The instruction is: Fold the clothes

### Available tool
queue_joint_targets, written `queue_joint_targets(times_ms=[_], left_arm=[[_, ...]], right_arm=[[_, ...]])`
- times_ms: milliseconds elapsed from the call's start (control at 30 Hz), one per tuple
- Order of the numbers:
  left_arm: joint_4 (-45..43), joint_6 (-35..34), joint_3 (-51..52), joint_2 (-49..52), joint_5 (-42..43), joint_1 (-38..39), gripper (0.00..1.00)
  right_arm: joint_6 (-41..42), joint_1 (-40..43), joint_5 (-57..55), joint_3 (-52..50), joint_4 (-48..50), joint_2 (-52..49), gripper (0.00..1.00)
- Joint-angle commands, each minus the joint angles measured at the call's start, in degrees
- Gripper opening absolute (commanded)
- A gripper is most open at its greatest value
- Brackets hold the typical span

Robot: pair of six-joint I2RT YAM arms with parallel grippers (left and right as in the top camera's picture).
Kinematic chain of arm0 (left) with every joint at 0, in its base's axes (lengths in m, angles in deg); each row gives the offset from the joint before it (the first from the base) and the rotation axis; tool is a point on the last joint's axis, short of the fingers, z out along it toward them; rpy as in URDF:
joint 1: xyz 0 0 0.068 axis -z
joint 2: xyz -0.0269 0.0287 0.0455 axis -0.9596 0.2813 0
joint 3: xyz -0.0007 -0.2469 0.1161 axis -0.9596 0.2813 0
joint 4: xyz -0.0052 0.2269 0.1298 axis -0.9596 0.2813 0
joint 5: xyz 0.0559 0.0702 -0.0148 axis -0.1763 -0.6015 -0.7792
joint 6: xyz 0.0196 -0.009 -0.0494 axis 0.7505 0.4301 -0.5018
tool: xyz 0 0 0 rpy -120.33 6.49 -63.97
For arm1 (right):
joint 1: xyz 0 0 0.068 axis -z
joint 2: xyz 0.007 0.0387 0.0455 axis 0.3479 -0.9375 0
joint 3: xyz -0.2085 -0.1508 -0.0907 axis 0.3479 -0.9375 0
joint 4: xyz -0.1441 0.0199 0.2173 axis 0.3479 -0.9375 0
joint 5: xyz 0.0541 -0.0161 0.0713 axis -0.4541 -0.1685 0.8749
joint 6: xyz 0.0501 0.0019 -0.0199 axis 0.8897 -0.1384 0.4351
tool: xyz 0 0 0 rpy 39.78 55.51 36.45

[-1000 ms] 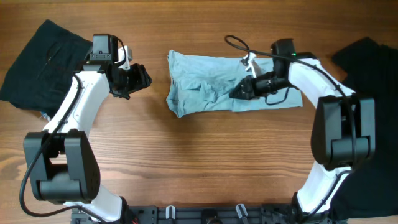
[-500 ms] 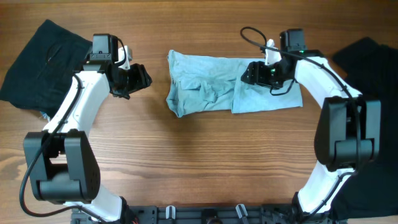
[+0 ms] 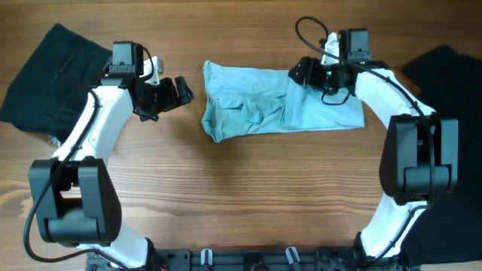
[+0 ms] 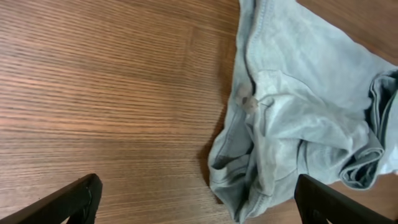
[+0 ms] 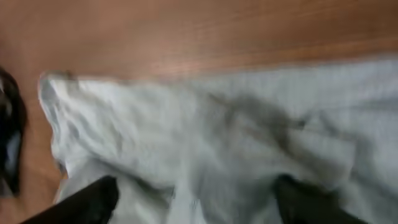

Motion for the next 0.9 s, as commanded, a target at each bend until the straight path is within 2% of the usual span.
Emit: queue_joint_targets(times_ms=[0,167,267,333,400,600,767,867], left_arm=[[0.00,0.35,-0.57,0.79,2.64,2.49,1.00],[-2.43,0.35,-0.57,3.41,3.30,6.58,1.00],[-4.39,0.33,-0.57,6.47,3.28,7.98,1.00],[-5.95,0.35,-0.57,8.41,3.32,8.17,1.00],[-8.37,0.37,-0.57,11.15,4.02,8.17,1.00],[-14.78,0.35,-0.57,18.93,11.30,8.44,1.00],[-15.26,0.37,-0.57,24.02,15.21,10.34,0.98],[-14.80,0.37,-0.57,24.48,14.12,11.63,0.78]], right_arm=[[-8.50,1.22,6.23,0.72,-4.79,0.00,0.88],[-17.68,3.02,16.37,0.74,-8.81,6.01,0.80],[-25.07,3.08,21.11,0.74,-10.82,10.97,0.82],[-26.91,3.08,21.07,0.74,-12.17,12.74,0.83],[-26.97,3.08,20.57,0.72,-13.38,13.22,0.86],[-26.91,3.08,19.10,0.72,-15.93,13.20,0.87],[-26.82,3.08,17.55,0.72,-17.11,13.22,0.87],[-26.77,3.08,17.55,0.72,-17.88,13.22,0.87]])
